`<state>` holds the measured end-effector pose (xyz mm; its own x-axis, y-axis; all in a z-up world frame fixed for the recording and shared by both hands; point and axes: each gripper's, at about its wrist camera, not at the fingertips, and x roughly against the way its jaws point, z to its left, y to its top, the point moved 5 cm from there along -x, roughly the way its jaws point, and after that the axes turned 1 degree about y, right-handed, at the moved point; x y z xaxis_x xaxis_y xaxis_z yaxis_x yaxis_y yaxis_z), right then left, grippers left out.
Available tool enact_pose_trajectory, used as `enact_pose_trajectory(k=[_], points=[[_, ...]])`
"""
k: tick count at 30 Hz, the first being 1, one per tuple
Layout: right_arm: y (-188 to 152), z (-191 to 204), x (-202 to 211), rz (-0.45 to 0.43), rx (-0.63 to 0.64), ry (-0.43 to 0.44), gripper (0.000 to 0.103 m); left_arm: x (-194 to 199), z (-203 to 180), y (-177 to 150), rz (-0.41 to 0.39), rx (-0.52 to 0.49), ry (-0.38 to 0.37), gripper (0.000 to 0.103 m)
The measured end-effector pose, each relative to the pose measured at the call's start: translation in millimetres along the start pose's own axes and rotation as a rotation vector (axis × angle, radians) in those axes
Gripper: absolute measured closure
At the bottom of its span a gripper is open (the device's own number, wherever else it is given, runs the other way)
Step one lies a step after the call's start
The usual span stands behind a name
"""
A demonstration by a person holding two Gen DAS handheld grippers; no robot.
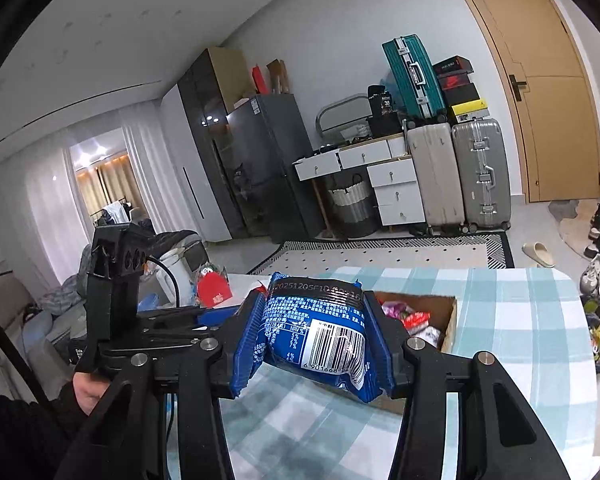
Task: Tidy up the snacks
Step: 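Lift both packets and carry them over the box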
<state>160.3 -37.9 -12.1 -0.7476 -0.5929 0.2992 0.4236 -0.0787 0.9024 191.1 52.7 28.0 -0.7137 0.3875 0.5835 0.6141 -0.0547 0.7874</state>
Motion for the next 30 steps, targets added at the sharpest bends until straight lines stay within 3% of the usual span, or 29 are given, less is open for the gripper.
enact_pose_trajectory(k=[10, 14, 22, 26, 30], points=[[38.2, -19.1, -34.6, 0.010, 0.043, -0.060, 0.053, -61.4, 16.6, 56.4, 0.057, 0.034, -0.012, 0.059], [49.5, -30.7, -54.6, 0.018, 0.046, -0.078, 0.053, -98.8, 30.7, 68.1, 0.094, 0.034, 0.017, 0.059], [62.3, -58.3, -113.8, 0.086, 0.030, -0.110, 0.053, -158.0, 52.3, 58.4, 0.159, 0.049, 0.029, 0.059], [43.6, -77.2, -143.8, 0.158, -0.017, -0.125, 0.058, -179.6, 58.3, 42.2, 0.180, 0.043, 0.039, 0.059], [29.2, -91.6, -152.9, 0.171, -0.050, -0.114, 0.059, -190.8, 59.4, 32.1, 0.202, 0.032, 0.033, 0.059]])
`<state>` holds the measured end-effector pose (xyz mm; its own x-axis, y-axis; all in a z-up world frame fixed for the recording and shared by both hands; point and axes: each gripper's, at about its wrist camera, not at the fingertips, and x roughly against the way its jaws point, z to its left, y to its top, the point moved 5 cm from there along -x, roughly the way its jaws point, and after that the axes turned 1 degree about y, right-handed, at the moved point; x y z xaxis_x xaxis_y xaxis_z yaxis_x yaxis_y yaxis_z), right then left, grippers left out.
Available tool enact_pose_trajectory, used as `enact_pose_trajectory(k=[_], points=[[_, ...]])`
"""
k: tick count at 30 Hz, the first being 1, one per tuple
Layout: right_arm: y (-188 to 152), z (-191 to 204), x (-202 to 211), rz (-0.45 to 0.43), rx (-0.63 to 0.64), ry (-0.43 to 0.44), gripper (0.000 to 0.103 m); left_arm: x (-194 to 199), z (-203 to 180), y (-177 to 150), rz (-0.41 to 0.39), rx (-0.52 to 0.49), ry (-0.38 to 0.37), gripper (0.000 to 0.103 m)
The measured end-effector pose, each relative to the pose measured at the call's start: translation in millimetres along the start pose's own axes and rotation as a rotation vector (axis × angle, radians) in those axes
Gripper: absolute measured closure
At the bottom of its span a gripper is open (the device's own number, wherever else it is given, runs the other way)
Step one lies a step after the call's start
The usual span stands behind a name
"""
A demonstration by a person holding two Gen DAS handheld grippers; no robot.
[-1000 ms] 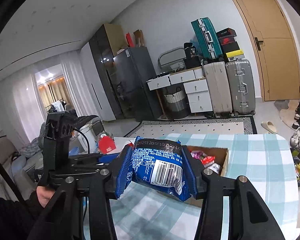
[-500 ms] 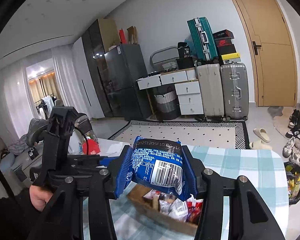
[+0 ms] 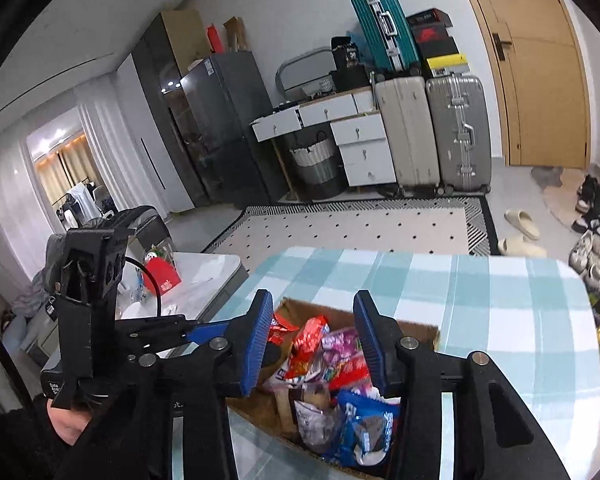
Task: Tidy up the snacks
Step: 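Lift both packets and carry them over the box, then open both tools to drop the packets into the box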
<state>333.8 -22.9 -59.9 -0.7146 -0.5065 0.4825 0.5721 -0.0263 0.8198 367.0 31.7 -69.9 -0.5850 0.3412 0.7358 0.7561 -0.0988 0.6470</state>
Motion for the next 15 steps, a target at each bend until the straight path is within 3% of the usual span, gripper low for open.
enact_pose_trajectory(k=[6, 9, 12, 15], points=[[-10.3, -11.8, -2.9, 0.007, -0.021, 0.006, 0.059, -12.8, -2.6, -4.2, 0.027, -0.005, -0.007, 0.059], [-13.2, -17.7, -3.7, 0.020, -0.026, -0.001, 0.059, -21.3, -5.6, -5.8, 0.055, -0.030, 0.026, 0.058], [-17.9, -22.8, -1.5, 0.026, -0.035, -0.030, 0.059, -24.6, -4.4, -6.5, 0.078, -0.029, 0.052, 0.047], [-21.9, -32.9, 1.4, 0.031, -0.068, -0.041, 0.055, -19.9, -1.4, -5.6, 0.061, -0.013, 0.045, 0.045]])
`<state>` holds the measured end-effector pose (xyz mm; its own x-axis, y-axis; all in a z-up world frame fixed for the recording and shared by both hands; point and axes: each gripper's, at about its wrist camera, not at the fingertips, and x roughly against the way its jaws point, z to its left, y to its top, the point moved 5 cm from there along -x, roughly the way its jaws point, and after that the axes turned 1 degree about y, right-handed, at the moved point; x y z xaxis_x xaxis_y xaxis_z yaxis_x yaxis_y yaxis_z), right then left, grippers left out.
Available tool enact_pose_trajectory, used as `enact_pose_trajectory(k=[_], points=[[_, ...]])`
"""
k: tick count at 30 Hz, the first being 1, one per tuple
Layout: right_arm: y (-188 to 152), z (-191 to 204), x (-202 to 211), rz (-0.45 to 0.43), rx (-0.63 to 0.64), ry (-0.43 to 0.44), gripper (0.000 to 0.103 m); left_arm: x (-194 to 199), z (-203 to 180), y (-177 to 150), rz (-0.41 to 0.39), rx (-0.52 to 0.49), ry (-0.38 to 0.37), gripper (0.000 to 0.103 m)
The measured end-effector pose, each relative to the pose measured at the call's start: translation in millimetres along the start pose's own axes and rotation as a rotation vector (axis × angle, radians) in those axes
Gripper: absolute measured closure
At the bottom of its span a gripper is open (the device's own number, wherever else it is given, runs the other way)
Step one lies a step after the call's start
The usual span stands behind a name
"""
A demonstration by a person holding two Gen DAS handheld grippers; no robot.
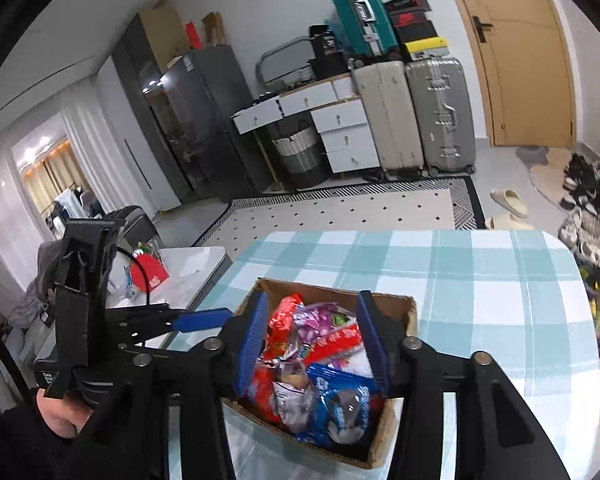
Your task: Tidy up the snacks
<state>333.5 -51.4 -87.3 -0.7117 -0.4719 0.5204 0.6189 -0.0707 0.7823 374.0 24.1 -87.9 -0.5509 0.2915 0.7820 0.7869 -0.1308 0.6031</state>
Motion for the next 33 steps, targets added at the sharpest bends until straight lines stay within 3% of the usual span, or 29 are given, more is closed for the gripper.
enact_pose_trajectory(k=[7, 18, 23, 26, 28, 29, 33], points=[[-5.7, -3.9, 17.1, -0.006, -0.002, -0.010, 0.054, 32.2, 0.7, -2.8, -0.052, 0.007, 0.025, 0.042], [-16.7, 22.2, 62.2, -0.056, 0.061, -0.017, 0.054, 118.2, -20.2, -15.5, -0.222, -0.047, 0.126, 0.024], [-22.2, 34.0, 88.7, -0.101, 0.085, -0.018, 0.052, 157.2, -26.9, -27.8, -0.286, -0.051, 0.144, 0.023], [-26.3, 37.7, 105.9, -0.132, 0.086, -0.016, 0.047, 176.6, -30.6, -37.1, -0.314, -0.063, 0.180, 0.022], [-30.2, 39.0, 118.8, -0.161, 0.086, -0.015, 0.032, 186.7, -30.8, -44.1, -0.329, -0.065, 0.195, 0.022], [-31.8, 39.2, 123.3, -0.173, 0.086, -0.016, 0.029, 192.8, -30.7, -49.7, -0.340, -0.063, 0.198, 0.021], [-46.7, 39.7, 142.8, -0.208, 0.091, -0.030, 0.025, 208.6, -28.8, -69.0, -0.365, -0.041, 0.206, 0.018]])
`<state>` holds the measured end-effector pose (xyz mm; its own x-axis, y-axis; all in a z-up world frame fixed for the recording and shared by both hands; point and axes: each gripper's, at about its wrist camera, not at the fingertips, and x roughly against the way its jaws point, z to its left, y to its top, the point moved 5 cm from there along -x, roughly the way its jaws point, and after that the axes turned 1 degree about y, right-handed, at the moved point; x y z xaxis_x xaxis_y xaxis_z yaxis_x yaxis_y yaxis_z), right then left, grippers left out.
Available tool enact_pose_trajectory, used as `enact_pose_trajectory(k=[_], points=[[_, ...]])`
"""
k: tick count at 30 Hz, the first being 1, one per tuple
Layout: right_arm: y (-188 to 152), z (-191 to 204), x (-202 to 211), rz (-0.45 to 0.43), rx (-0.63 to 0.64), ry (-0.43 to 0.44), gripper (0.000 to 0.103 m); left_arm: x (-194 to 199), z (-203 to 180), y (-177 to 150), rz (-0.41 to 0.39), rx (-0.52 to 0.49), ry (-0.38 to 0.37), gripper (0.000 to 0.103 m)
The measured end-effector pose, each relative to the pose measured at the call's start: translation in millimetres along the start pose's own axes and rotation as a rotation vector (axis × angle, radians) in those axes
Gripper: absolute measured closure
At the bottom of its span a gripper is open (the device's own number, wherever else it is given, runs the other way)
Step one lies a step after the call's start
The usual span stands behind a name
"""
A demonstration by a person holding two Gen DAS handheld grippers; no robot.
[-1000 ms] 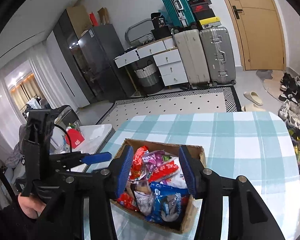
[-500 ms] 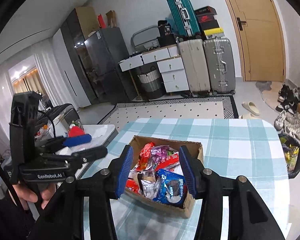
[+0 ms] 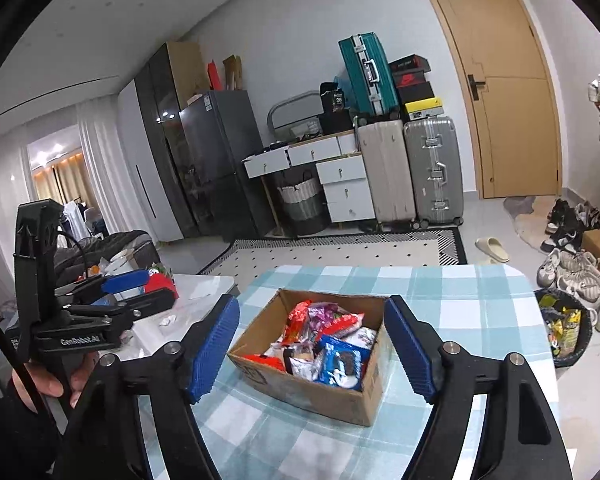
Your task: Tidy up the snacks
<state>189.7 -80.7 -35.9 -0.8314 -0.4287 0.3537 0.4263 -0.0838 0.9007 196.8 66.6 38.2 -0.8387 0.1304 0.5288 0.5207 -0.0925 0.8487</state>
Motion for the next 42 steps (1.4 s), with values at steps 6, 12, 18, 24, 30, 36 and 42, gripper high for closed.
enact_pose_trajectory(k=[6, 12, 18, 24, 30, 36, 42], points=[[-21.1, 1.2, 29.2, -0.050, -0.004, 0.020, 0.013, 16.8, 3.7, -24.4, -0.009, 0.027, 0.015, 0.018], [-40.7, 1.4, 54.7, -0.111, 0.006, 0.017, 0.003, 21.7, 2.4, -44.3, -0.015, 0.042, 0.038, 0.018], [-69.8, 2.8, 74.2, -0.148, 0.070, 0.000, 0.001, 26.2, 8.6, -57.5, -0.055, 0.083, 0.053, 0.017], [-95.8, 1.3, 73.1, -0.132, 0.080, -0.024, 0.001, 19.9, 14.0, -75.0, -0.046, 0.108, 0.064, 0.016], [-122.7, -1.5, 61.3, -0.109, 0.075, -0.051, 0.001, 16.4, 22.0, -102.3, -0.104, 0.144, 0.100, 0.007], [-144.7, -13.4, 42.9, -0.099, 0.063, -0.084, 0.001, -5.6, 27.7, -134.3, -0.118, 0.163, 0.098, 0.001], [-165.3, -31.1, 27.1, -0.064, 0.051, -0.143, 0.001, -41.7, 39.0, -166.2, -0.088, 0.177, 0.166, 0.001]])
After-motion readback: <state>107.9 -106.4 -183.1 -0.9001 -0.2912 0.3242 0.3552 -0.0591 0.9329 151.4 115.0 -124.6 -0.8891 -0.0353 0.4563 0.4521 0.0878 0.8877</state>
